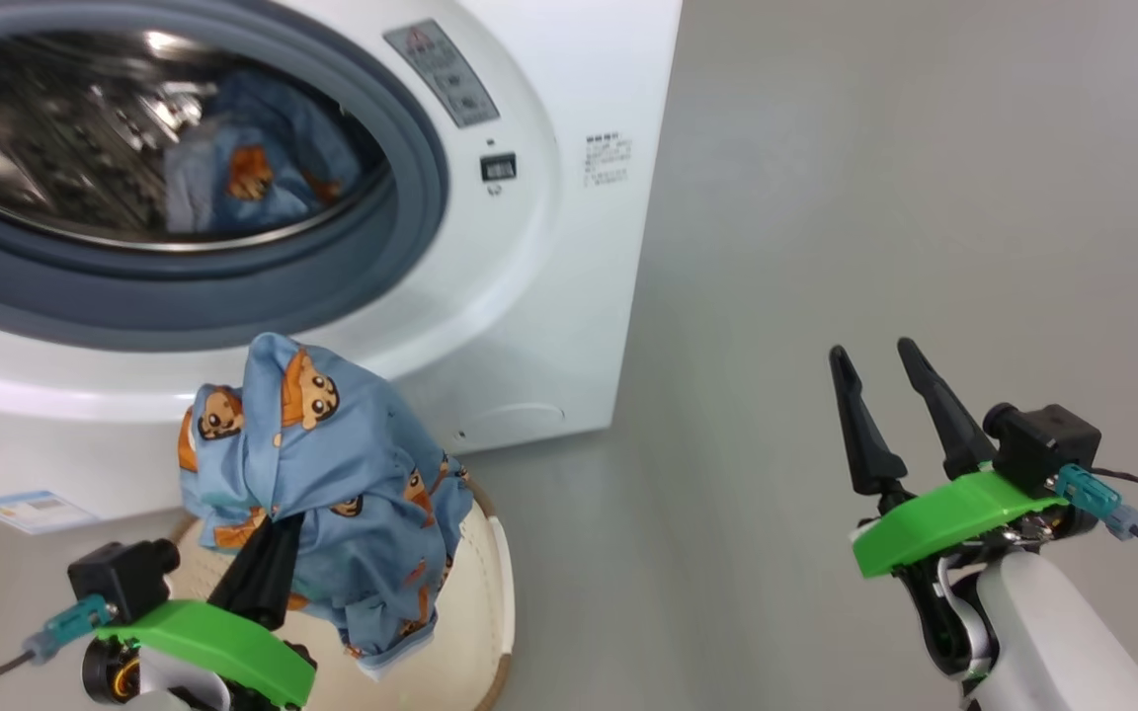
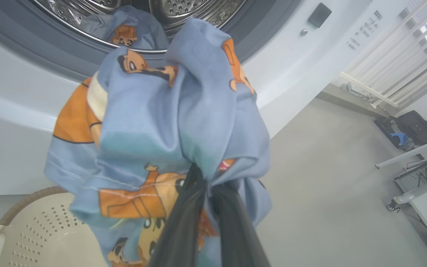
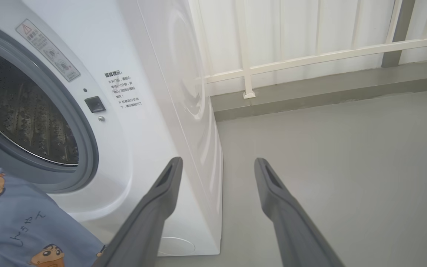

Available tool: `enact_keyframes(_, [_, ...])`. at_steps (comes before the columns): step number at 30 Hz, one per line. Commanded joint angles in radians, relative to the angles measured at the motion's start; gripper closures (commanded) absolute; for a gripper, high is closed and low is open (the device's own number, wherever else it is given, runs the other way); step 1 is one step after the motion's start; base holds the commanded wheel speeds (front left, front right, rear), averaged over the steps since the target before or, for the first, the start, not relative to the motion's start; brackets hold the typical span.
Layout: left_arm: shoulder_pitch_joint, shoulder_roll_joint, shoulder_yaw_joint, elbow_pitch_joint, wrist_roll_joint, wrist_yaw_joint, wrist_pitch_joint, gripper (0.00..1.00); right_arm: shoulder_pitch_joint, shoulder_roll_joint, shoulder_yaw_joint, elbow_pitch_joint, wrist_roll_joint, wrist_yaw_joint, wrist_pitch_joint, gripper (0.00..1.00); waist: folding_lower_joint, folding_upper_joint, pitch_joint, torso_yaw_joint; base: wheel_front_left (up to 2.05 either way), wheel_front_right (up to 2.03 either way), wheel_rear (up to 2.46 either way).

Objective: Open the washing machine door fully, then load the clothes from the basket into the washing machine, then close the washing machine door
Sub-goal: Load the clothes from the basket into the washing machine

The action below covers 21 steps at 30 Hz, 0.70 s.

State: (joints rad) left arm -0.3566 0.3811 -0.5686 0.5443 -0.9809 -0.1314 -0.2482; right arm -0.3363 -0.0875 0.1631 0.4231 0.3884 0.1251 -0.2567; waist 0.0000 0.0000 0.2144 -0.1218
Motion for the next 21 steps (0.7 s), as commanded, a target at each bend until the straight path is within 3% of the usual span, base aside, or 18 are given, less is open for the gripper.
enact_keyframes(1, [0.013, 0.017, 0.067, -0.047, 0.03, 0.001, -0.013, 1.0, 0.015, -0.01, 0.027, -0.015, 0.018, 0.006, -0.005, 0.0, 0.0, 0.0, -0.081, 0.034, 0.0, 0.0, 0.0])
enact_keyframes(11, [0.102, -0.035, 0.204, -0.24, 0.146, 0.017, -0.013, 1.0, 0.048, -0.034, 0.032, -0.014, 0.047, 0.006, -0.005, 0.0, 0.0, 0.0, -0.125, 0.064, 0.0, 0.0, 0.0])
enact_keyframes(21, [0.147, -0.084, 0.271, -0.326, 0.166, 0.037, -0.014, 1.0, 0.06, -0.041, 0.042, -0.007, 0.061, 0.006, -0.005, 0.0, 0.0, 0.0, -0.139, 0.076, 0.0, 0.0, 0.0])
